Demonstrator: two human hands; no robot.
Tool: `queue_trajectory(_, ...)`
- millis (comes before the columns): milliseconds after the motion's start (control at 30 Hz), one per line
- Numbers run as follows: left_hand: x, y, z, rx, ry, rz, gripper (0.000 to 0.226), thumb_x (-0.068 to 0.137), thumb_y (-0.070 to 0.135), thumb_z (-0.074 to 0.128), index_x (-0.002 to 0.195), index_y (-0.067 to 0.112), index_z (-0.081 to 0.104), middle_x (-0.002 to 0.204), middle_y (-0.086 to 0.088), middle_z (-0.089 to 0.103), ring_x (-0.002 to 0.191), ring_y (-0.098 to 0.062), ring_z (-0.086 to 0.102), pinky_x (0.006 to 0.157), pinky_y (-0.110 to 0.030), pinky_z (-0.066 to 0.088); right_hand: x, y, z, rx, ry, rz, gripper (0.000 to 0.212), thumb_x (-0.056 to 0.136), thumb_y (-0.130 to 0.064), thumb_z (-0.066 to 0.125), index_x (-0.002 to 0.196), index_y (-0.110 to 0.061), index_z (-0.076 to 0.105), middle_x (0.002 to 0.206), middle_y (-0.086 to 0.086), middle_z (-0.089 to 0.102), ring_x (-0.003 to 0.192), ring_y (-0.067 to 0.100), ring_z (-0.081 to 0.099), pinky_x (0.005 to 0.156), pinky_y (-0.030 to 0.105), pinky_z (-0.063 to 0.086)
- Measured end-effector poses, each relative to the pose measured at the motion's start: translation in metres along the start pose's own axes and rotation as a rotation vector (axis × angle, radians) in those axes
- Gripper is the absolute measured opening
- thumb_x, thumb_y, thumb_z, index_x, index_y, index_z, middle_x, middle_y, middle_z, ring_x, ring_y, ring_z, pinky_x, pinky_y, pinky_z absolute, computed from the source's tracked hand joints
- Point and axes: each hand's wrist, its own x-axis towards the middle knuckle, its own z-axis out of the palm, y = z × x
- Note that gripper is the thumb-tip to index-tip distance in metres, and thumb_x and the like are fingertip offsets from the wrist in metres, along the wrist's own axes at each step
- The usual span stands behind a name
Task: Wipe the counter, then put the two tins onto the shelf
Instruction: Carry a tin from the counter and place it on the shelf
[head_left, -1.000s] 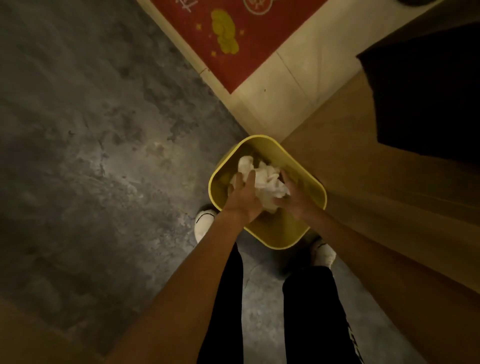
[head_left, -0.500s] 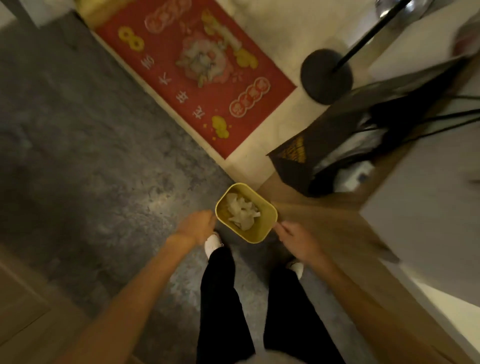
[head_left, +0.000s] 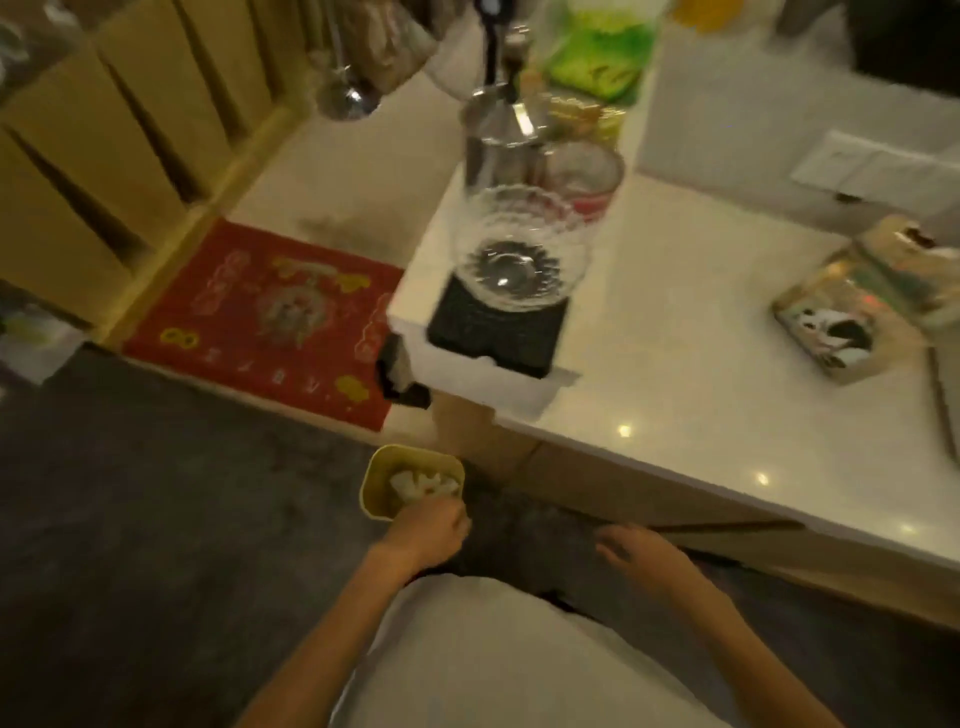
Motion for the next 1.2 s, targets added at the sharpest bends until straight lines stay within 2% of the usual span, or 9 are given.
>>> queue_trajectory(133,0.026,0.106,0.042,0.07,-0.077,0.137,0.027,0.099,0.033,0.041,0.103,0.016,0.062,0.104,-0.006,0.066,0.092,-0.021,0.062,0.083,-0.037,0.052,-0.062,0.106,0.0,0.195,0.083,0.166,0.038,0.099,-0.043,0.042,0.132,-0.029,0.056,0.134,-0.003,0.06,0.118,0.016,0.058,0.098,0.033,0.048)
queue_trajectory(333,0.06,0.24,0.078,0.232,-0.152,0.361,0.027,0.099,0.032,0.039,0.113,0.021,0.06,0.116,0.0,0.063,0.103,-0.018,0.06,0.091,-0.037,0.049,-0.144,0.207,0.012,0.525,0.195,0.422,0.058,0.097,-0.046,0.051,0.151,-0.03,0.037,0.153,0.0,0.045,0.139,0.02,0.044,0.111,0.032,0.037)
queue_trajectory(500,0.082,0.292,0.081,0.242,-0.187,0.426,0.03,0.099,0.035,0.037,0.121,0.028,0.057,0.124,0.005,0.062,0.111,-0.017,0.059,0.096,-0.041,0.048,-0.156,0.249,0.039,0.719,0.125,0.555,0.065,0.093,-0.056,0.049,0.149,-0.025,0.04,0.156,0.001,0.041,0.141,0.02,0.041,0.113,0.031,0.033)
queue_trajectory(633,0.11,0.306,0.071,0.207,-0.192,0.428,0.029,0.1,0.033,0.039,0.117,0.025,0.06,0.119,0.002,0.065,0.105,-0.016,0.061,0.097,-0.041,0.05,-0.142,0.254,0.032,0.806,0.112,0.53,0.062,0.09,-0.063,0.049,0.144,-0.034,0.046,0.152,-0.005,0.046,0.136,0.015,0.047,0.115,0.032,0.035)
queue_trajectory(767,0.153,0.322,0.045,0.201,-0.14,0.45,0.028,0.101,0.033,0.041,0.119,0.024,0.06,0.123,0.002,0.064,0.109,-0.017,0.06,0.098,-0.037,0.05,-0.116,0.259,-0.018,0.865,0.228,0.433,0.062,0.089,-0.063,0.049,0.142,-0.031,0.051,0.149,-0.006,0.05,0.135,0.011,0.047,0.114,0.03,0.035)
queue_trajectory(900,0.191,0.348,0.01,0.06,-0.069,0.398,0.028,0.101,0.029,0.042,0.122,0.022,0.059,0.123,0.001,0.063,0.107,-0.017,0.06,0.093,-0.031,0.049,-0.084,0.274,-0.107,0.899,0.336,0.353,0.042,0.096,-0.046,0.052,0.135,-0.029,0.056,0.14,-0.002,0.057,0.126,0.013,0.054,0.098,0.022,0.041)
queue_trajectory(1000,0.218,0.372,-0.007,-0.015,-0.012,0.364,0.028,0.1,0.028,0.043,0.121,0.018,0.059,0.121,-0.003,0.064,0.103,-0.017,0.058,0.085,-0.026,0.044,-0.051,0.278,-0.189,0.765,0.492,0.322,0.046,0.096,-0.049,0.051,0.136,-0.027,0.056,0.138,0.0,0.06,0.121,0.018,0.057,0.099,0.031,0.045)
queue_trajectory(1100,0.248,0.406,-0.018,-0.145,-0.035,0.277,0.027,0.099,0.027,0.043,0.115,0.011,0.059,0.12,-0.012,0.064,0.1,-0.025,0.061,0.085,-0.032,0.047,-0.003,0.274,-0.268,0.6,0.715,0.285,0.045,0.097,-0.04,0.053,0.137,-0.019,0.057,0.137,0.005,0.06,0.124,0.024,0.056,0.102,0.038,0.043)
queue_trajectory(1200,0.266,0.438,-0.022,-0.295,0.002,0.175,0.031,0.099,0.027,0.039,0.115,0.006,0.055,0.127,-0.019,0.059,0.111,-0.034,0.059,0.1,-0.044,0.048,0.049,0.273,-0.32,0.489,0.755,0.233,0.049,0.092,-0.043,0.051,0.135,-0.018,0.056,0.132,0.009,0.063,0.117,0.028,0.059,0.097,0.04,0.048)
